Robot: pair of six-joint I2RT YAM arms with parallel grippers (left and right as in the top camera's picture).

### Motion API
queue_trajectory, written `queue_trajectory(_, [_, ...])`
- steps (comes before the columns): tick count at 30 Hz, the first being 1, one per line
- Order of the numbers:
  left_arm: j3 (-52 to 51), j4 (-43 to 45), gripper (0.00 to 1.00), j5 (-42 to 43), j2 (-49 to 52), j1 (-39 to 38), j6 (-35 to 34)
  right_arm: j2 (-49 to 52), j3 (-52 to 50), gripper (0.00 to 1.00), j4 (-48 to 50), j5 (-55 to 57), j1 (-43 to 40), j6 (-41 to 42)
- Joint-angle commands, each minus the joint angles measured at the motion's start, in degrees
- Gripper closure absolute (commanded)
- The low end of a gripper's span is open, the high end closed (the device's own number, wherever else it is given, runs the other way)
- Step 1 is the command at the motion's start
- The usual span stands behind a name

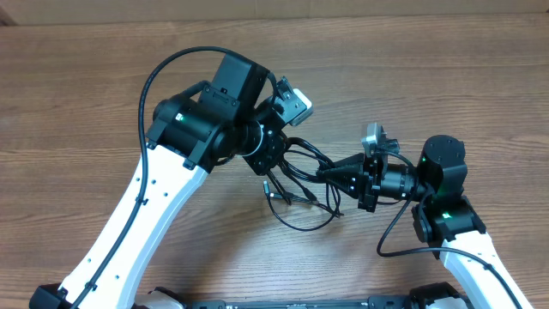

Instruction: Untangle cables

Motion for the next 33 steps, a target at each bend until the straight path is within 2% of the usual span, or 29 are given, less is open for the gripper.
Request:
queue_trajectory(1, [1.5,0.2,0.85,3.3,0.6,0.2,1.0,-0.2,1.2,0.95,0.4,-2.1,0.1,0.0])
queue_trajectory(4, [1.5,0.2,0.64,4.7,1.0,0.2,0.9,-0.2,1.2,0.95,0.4,-2.1,0.1,0.0])
queue_trajectory(7, [1.4,0.0,0.39,6.7,1.4,0.2,1.0,-0.2,1.2,0.96,0.5,-2.1,0.1,0.0])
queue_trajectory(8, [1.4,0.1,0.4,7.3,1.8,0.2,1.0,-0.2,1.2,0.96,0.6,-2.0,0.1,0.0])
queue_trajectory(9, [1.4,0.2,0.46,7.1,2.1,0.2,1.0,-0.2,1.2,0.96,0.6,-2.1,0.1,0.0])
queue_trajectory(10, [1.4,0.3,0.71,6.5,2.6,0.2,1.1,-0.2,1.2,0.96,0.5,-2.1,0.1,0.0])
queue_trajectory(12, [1.4,0.3,0.93,6.5,3.2,0.2,1.5,-0.2,1.2,0.96,0.5,-2.1,0.1,0.0])
queue_trajectory(13, [1.4,0.3,0.96,6.5,3.4,0.2,1.5,-0.2,1.2,0.96,0.5,-2.1,0.1,0.0])
queue_trajectory(24, [1.5,-1.5,0.96,9.0,3.5,0.2,1.4,-0.2,1.2,0.94,0.3,-0.9,0.1,0.0])
queue_trajectory(25, [1.5,-2.1,0.96,9.7,3.4,0.2,1.4,-0.2,1.2,0.91,0.3,-0.2,0.1,0.0])
queue_trajectory(27, [1.5,-3.9,0.96,10.7,3.2,0.2,1.5,-0.2,1.2,0.64,0.3,1.8,0.1,0.0])
queue_trajectory(28, [1.5,-4.9,0.96,10.6,3.1,0.2,1.5,-0.2,1.2,0.58,0.3,3.0,0.1,0.0])
queue_trajectory(33, [1.5,-10.2,0.96,9.9,2.4,0.3,7.0,-0.2,1.2,0.54,0.4,9.1,0.0,-0.3])
